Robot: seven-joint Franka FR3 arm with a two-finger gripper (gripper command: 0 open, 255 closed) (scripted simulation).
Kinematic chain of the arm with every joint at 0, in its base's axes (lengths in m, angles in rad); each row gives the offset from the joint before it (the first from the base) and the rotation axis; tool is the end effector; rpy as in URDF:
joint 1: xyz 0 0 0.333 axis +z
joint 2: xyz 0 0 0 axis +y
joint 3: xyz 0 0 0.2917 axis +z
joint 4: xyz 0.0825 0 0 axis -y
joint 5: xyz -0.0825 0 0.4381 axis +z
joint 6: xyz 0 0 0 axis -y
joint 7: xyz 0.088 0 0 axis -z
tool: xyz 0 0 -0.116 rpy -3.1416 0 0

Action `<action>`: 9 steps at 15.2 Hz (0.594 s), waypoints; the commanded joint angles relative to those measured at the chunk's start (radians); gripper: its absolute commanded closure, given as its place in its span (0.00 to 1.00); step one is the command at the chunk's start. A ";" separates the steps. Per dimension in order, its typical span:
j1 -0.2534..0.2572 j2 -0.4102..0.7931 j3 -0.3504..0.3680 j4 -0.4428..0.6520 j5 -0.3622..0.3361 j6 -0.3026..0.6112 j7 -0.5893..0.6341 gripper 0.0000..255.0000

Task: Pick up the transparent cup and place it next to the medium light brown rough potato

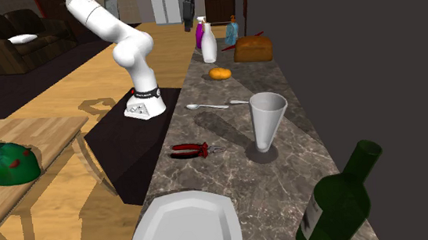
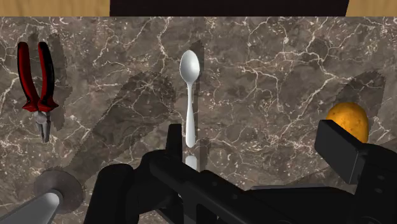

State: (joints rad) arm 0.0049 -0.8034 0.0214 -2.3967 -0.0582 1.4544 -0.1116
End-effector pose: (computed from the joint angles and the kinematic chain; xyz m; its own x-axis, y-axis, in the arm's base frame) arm 0.3583 0.0030 0.5407 0.9818 0.1217 -0.1456 0.1312 -0.9897 0.0577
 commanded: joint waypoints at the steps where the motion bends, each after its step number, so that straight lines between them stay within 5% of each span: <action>1: 0.000 0.000 0.000 0.000 0.000 0.000 0.000 0.00; 9: -0.048 0.194 -0.094 0.022 -0.093 0.231 -0.082 0.00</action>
State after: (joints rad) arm -0.0356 -0.6450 -0.0574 -2.3938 -0.1384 1.6581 -0.1786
